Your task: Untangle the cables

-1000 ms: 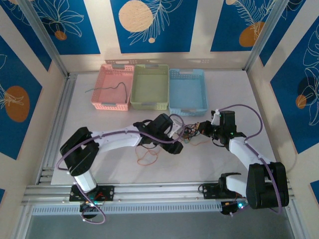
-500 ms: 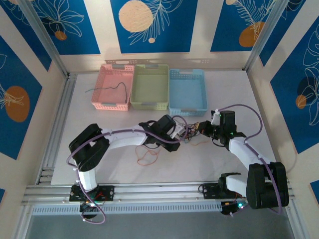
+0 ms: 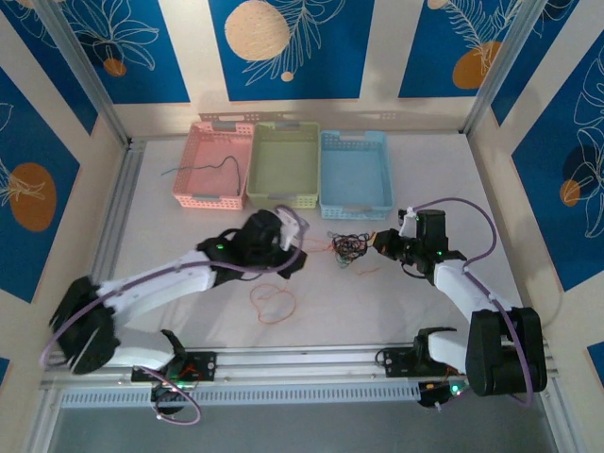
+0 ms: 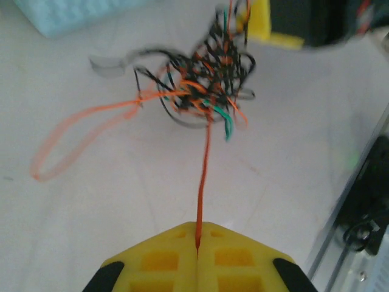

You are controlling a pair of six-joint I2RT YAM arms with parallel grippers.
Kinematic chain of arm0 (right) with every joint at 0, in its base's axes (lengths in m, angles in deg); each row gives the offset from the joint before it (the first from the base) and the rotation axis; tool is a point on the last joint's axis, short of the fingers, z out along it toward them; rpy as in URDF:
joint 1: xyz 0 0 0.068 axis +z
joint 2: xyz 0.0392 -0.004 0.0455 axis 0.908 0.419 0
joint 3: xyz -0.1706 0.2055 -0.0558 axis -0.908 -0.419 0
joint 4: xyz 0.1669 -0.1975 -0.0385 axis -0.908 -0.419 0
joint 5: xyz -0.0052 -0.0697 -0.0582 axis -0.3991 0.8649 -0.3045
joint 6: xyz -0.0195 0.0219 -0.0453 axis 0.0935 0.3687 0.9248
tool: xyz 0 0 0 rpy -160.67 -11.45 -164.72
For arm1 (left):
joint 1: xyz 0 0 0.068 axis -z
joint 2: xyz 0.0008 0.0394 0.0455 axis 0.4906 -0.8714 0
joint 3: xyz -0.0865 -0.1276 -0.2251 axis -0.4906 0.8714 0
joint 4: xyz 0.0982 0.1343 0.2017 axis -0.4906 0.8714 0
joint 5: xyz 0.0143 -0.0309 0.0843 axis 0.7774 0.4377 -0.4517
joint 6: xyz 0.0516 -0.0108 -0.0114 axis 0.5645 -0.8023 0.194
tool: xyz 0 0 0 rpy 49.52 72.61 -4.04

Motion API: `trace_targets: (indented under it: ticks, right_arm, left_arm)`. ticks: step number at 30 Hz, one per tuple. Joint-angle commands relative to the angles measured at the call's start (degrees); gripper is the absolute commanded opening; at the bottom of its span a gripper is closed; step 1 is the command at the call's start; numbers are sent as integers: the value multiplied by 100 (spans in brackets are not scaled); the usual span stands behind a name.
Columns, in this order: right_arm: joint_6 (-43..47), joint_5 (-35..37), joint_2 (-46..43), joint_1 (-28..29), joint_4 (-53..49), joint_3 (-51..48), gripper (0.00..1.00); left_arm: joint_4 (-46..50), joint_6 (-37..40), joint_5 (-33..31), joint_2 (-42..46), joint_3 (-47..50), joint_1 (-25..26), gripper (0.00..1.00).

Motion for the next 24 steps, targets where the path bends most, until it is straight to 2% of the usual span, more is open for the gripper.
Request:
trace_targets:
  ticks: [1,7,13,18,23,24]
  right_arm:
    - [-70,237,34,-107,60,9,0]
    - [-157,375,34,-243,33,-37,0]
    - [-335,267,-51,-503,93,-95,0]
    - [-417,3,-21,-558,241,-118,0]
    - [-470,-381,74,-414,353,-86,0]
    - [-462,-423,89,-376,327,-53,0]
  left_arm:
    - [599,-24,-44,962,-18,-319,0]
    - [1568,211,33,2117,-585,-912,0]
    - [2233,495,-237,2488,-1072,-1184,0]
    - [2203,441,-99,2516,-1011,-1253,0]
    - [1725,200,607,2085,-674,-1249,0]
    - [1588,117,681,2013,-584,-1231,8]
